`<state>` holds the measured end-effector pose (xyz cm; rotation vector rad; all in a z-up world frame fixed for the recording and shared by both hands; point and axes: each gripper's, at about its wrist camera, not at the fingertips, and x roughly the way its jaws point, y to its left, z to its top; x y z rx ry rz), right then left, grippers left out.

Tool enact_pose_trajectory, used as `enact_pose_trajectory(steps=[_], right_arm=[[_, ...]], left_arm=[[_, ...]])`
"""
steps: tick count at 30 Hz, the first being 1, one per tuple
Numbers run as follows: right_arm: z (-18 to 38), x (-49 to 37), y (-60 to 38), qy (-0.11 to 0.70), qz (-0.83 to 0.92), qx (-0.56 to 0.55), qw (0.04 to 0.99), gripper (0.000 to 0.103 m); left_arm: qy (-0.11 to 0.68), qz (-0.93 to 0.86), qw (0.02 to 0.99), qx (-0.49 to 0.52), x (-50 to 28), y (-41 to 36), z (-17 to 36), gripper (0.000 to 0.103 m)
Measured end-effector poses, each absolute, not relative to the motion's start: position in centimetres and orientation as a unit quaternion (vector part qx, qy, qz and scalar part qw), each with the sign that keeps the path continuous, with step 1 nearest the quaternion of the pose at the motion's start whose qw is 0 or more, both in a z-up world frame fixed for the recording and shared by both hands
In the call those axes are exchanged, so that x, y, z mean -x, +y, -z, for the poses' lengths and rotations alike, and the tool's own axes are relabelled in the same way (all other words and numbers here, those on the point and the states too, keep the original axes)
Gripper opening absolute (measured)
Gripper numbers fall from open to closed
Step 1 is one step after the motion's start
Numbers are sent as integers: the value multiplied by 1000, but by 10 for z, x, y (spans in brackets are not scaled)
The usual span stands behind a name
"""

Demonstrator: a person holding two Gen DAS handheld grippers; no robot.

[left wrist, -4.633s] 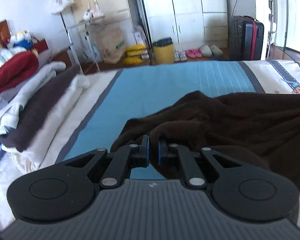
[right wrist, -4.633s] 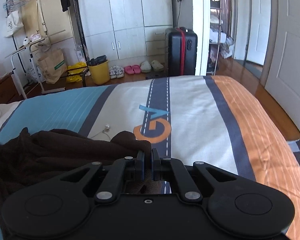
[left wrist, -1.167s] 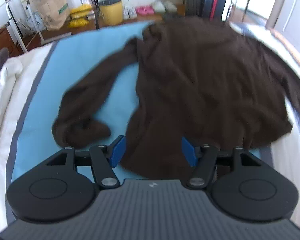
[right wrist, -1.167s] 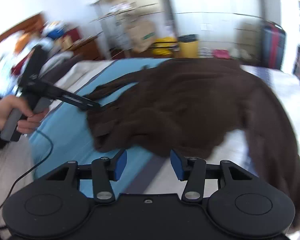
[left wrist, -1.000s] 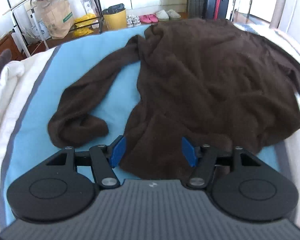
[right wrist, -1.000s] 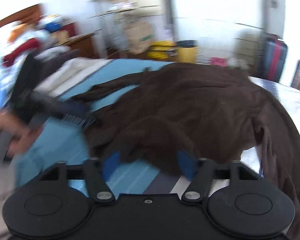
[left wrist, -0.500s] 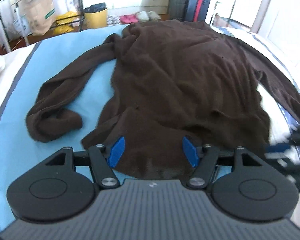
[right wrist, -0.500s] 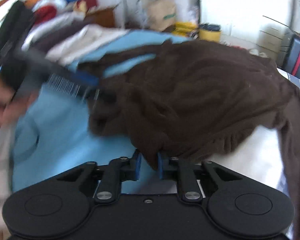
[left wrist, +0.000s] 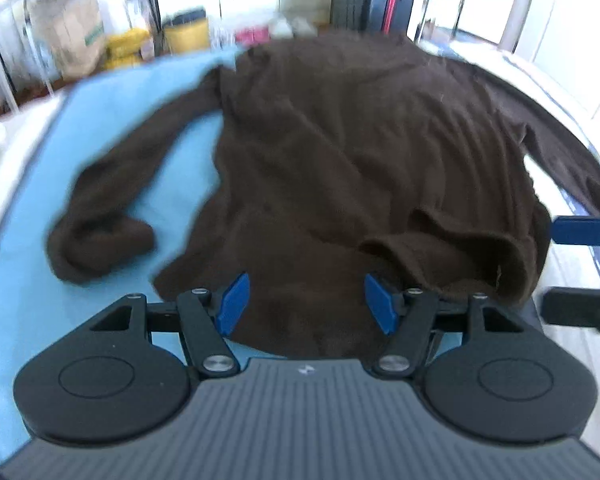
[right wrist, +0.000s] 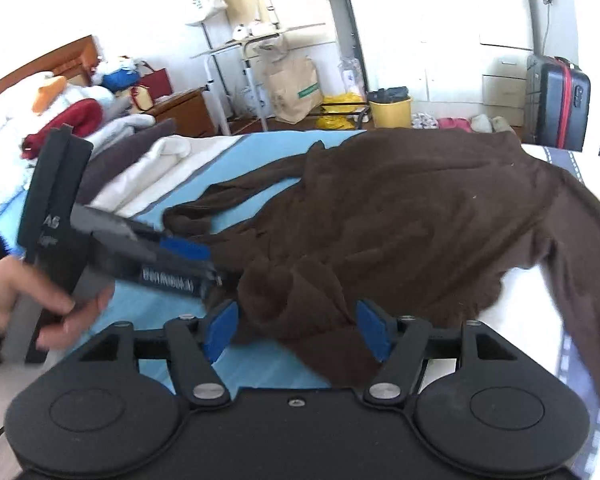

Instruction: Fold clothes

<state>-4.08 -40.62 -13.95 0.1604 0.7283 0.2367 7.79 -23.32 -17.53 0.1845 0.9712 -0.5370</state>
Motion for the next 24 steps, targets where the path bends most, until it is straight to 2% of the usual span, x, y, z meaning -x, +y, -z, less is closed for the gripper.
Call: enact_pose_trajectory(steps=[1,2,3,4,5,6,11,14,18,19,21,22,23,24], right_arm=[[149,33,-402,366,-109,-81,921,71],[157,25,-402,374,-109,-83,917,71],[161,22,-400,387,-100,-85,913,67],[164,19,-399,400,-91,-87,908,56],[161,20,-398,401,-90,-77,908,17],[154,24,-396,399,-97,-59,910,12],[96,81,-390,384,-101,60,916,12],[88,116,-389,408,-84,140,898,11],[106,142,-411,438,-65,111,890,10],[106,141,-415,445,-52,93,889,11],[103,138,-424,448,-40,45,892,15],[100,139,-428,443,-44,12,895,19],[97,138,-433,435,-45,-25,899,30],[94,137,-439,425,-45,-63,902,38]], left_arm=[[463,249,847,-79,-79,-234,179,60],[459,252,848,-80,-77,-236,179,48],[454,257,849,-83,-74,-238,179,30],[446,262,850,-99,-69,-241,176,22],[433,257,855,-125,-61,-243,172,6],[422,248,861,-141,-55,-243,166,5],[400,222,879,-133,-30,-210,129,8],[421,211,874,-120,-21,-194,135,11],[448,207,860,-127,-20,-193,147,13],[445,205,863,-126,-20,-194,145,15],[433,197,873,-113,-22,-190,137,32],[424,192,879,-103,-23,-186,131,37],[416,183,886,-95,-26,-180,127,42],[408,173,892,-88,-29,-174,124,43]])
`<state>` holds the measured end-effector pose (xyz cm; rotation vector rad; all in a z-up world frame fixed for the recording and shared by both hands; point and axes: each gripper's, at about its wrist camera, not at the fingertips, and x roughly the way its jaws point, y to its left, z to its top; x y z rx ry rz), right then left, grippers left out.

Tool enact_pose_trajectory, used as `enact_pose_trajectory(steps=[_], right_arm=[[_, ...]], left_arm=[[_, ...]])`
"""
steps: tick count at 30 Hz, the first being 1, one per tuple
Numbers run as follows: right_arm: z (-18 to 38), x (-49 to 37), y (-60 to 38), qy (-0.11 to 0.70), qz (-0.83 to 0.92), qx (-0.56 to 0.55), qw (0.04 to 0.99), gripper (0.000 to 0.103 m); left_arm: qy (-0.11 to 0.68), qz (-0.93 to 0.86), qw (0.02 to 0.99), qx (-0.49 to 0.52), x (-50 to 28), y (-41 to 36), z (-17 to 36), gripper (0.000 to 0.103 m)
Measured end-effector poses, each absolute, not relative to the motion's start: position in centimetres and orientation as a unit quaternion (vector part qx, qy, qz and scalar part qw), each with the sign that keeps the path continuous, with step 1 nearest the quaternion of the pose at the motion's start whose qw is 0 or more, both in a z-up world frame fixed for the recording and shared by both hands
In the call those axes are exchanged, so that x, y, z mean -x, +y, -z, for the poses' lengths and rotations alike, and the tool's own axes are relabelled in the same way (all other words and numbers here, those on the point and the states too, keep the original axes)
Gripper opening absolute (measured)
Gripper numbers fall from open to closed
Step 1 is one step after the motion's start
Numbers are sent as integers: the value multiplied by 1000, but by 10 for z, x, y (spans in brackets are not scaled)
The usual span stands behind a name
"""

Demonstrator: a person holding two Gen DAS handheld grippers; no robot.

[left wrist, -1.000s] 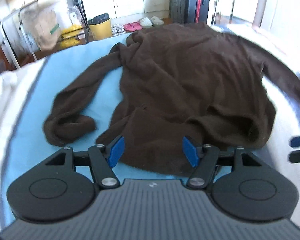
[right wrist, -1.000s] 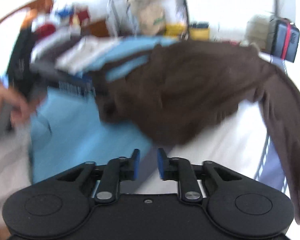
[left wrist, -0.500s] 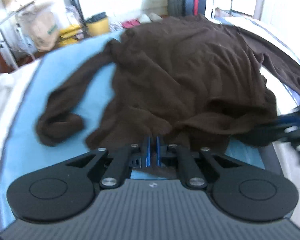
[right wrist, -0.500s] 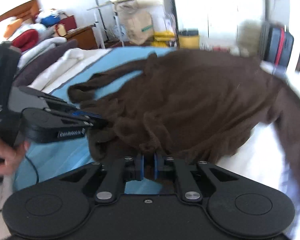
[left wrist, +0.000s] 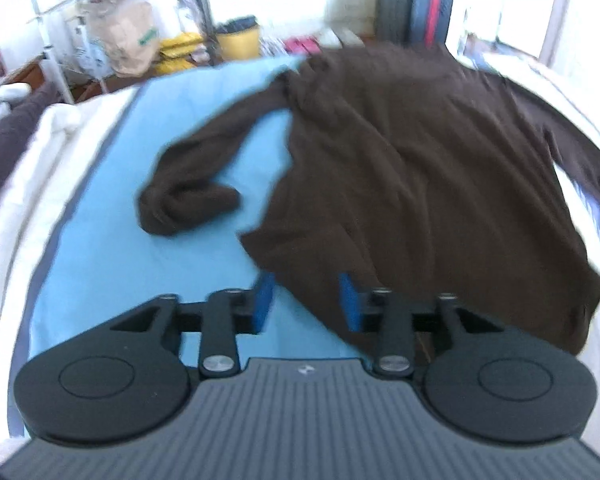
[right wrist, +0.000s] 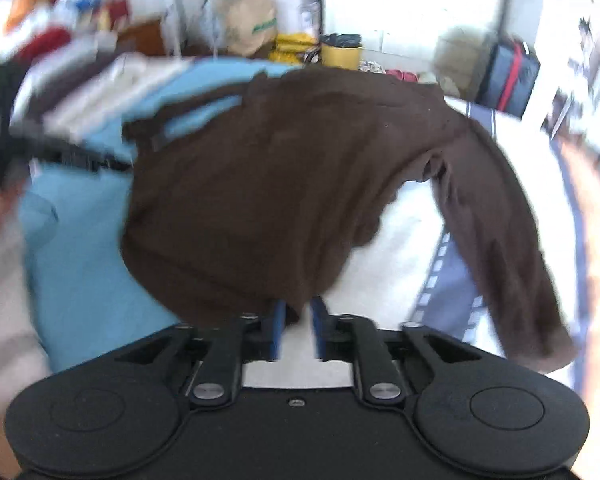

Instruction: Fold clothes

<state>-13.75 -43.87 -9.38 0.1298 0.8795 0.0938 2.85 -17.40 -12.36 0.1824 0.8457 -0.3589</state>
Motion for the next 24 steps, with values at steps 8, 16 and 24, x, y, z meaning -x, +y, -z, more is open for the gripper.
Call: enact_pose_trajectory(steps=[8,16,24], right_arm=[[141,121,-471,451,-15,-273,849,54],[165,118,-469,444,-25,-366,818,54],[172,99,-436,466,27,-197,862,64]], left_arm=[[482,126,866,35,-77,-135,145,49],[549,86,830,54,-115,-166,189,81],[411,42,910,35,-69,-162,144,4]])
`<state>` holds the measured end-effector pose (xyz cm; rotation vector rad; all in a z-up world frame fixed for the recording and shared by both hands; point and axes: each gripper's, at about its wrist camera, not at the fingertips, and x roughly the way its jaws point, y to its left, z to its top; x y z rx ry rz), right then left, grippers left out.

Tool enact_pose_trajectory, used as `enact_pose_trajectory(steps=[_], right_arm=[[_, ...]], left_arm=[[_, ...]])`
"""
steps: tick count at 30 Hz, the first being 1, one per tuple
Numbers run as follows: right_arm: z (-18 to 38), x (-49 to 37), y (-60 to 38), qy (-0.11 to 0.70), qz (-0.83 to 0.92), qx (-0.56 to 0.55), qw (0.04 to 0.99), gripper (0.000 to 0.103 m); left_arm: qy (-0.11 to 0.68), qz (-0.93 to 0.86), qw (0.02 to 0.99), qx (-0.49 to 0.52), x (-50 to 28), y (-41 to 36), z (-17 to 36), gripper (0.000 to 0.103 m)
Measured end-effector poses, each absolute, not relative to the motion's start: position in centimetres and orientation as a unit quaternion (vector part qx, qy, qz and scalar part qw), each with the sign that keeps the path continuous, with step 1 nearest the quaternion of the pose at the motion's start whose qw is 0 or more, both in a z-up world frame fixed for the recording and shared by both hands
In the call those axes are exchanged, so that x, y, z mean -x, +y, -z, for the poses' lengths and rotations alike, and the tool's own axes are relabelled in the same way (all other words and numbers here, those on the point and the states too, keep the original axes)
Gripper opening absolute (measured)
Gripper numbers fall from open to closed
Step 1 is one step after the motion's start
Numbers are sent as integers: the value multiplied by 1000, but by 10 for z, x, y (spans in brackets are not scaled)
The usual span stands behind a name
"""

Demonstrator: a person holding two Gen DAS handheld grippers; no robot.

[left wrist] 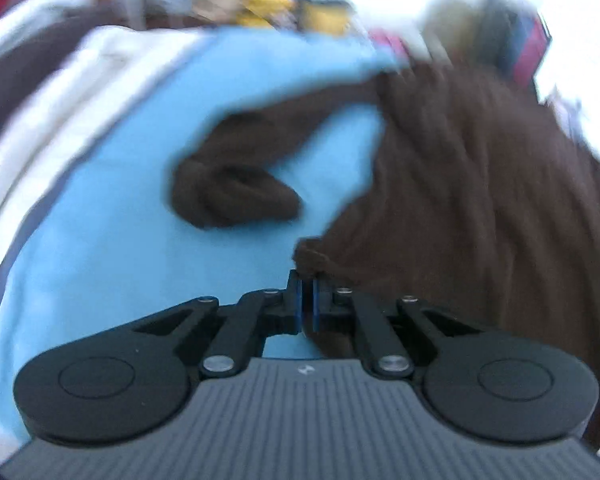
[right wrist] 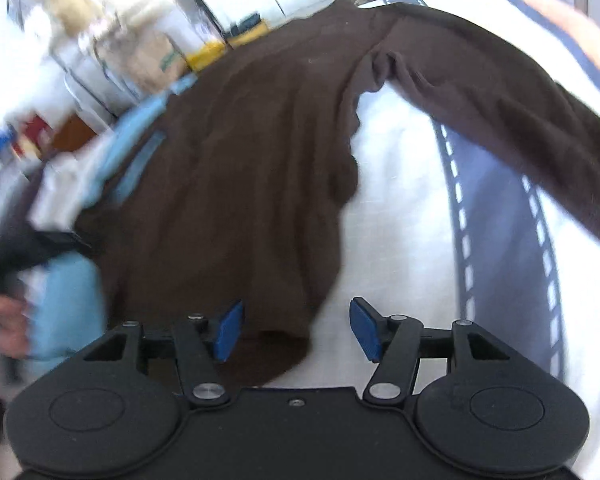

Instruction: Fold clothes

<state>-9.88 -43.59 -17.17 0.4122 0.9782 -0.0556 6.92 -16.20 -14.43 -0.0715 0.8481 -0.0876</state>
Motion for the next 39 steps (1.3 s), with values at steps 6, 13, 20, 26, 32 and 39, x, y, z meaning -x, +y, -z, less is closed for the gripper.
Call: enact_pose_trajectory(steps=[6,13,20,26,32,39], right_arm=[[169,102,-404,493,-13,-102,864,64],[159,104,-404,481,-14,-114,869,64],[161,98,-407,433,-60,-97,894,42],[141,101,-390,436,-37,-11,899,8],[163,122,-385,506,-21,11,862,8],[148,122,-387,509,-73,6,858,9]], left_arm=[[444,1,896,3,-66,-146,154,5],[460,-4,888,4,-70,-149,157,24],[431,158,888,6,-54,-176,139,45],[488,208,839,-121,-49,-223,162,62],[491,155,832,-204,-39,-213,171,83],[467,102,842,-250,-35,-197,170,83]])
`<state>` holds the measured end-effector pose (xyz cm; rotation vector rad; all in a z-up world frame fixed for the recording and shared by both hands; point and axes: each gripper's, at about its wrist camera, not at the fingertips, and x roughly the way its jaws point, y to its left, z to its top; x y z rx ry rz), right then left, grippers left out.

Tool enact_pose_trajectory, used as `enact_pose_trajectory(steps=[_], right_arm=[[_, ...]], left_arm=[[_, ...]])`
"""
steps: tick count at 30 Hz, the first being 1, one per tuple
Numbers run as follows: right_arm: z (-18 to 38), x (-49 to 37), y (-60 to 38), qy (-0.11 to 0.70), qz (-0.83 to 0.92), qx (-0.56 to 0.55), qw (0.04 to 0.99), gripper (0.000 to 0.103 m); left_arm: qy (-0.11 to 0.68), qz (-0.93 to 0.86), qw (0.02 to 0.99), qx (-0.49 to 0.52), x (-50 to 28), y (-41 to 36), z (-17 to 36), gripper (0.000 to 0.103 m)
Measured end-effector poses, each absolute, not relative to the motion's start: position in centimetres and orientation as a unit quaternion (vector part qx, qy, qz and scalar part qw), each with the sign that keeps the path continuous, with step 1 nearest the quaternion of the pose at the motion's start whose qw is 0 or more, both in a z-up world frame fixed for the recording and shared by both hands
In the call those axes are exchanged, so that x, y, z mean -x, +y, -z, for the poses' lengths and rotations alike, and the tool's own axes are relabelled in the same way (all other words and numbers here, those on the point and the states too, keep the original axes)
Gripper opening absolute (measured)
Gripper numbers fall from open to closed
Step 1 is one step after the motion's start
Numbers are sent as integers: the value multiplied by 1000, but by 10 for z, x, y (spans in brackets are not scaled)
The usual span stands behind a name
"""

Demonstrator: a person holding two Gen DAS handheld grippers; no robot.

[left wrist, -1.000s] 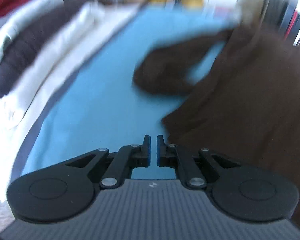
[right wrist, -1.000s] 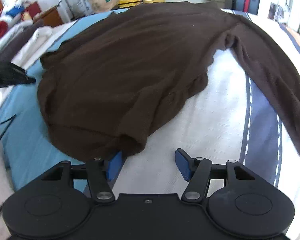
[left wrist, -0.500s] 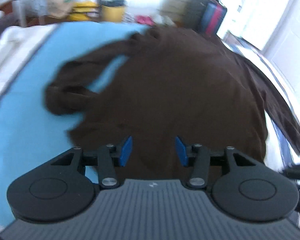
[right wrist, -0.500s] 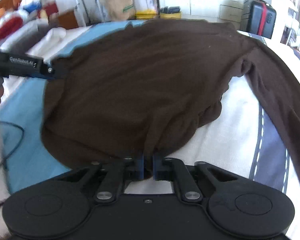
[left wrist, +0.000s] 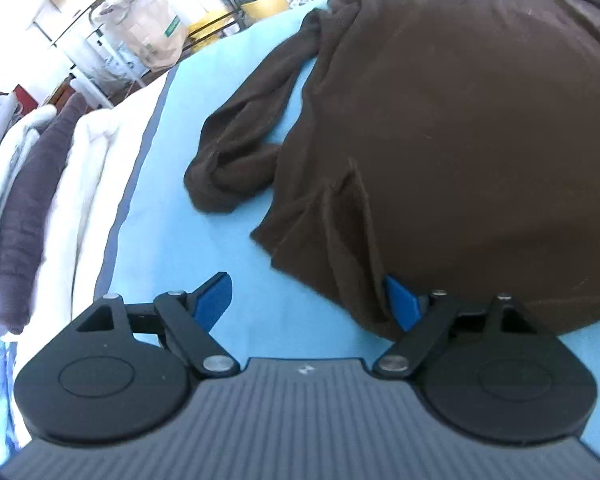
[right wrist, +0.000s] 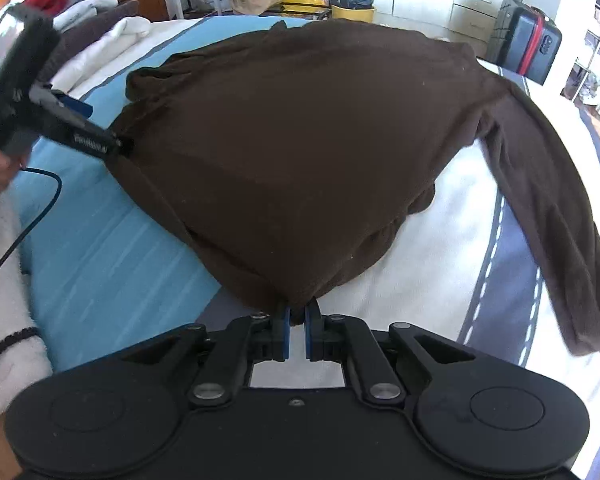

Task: Fold clothes
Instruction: 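Pull the brown sweater sleeve outward with the right gripper across the bedspread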

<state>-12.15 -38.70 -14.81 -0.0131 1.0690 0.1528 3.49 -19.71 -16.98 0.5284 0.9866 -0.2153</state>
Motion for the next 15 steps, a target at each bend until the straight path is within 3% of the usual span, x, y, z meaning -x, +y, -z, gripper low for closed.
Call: enact_pose_trajectory(steps=[2,3,4,6,8,15], right_arm=[[152,123,-399,538,-90,4,838,9],[149,126,-408,534,-67,-5,843,19],[143,130,-421,524,-46,-21,850,23],[125,143,-456,490,-31,-75,868,47],[110,157,-494,450,1,-140,882,64],[125,200,-612,409,176,-304,842,66]], left_arm=[[467,98,847,-234,-30,-190,169,83],[468,97,850,-220,-27,-187,166,83],[473,105,852,-196,-24,-184,161,83],[479,131,856,-144,-18,-181,147,83],[462,168,864,-111,-8,-187,124,83],[362,284,880,-115,23,-263,69,83]])
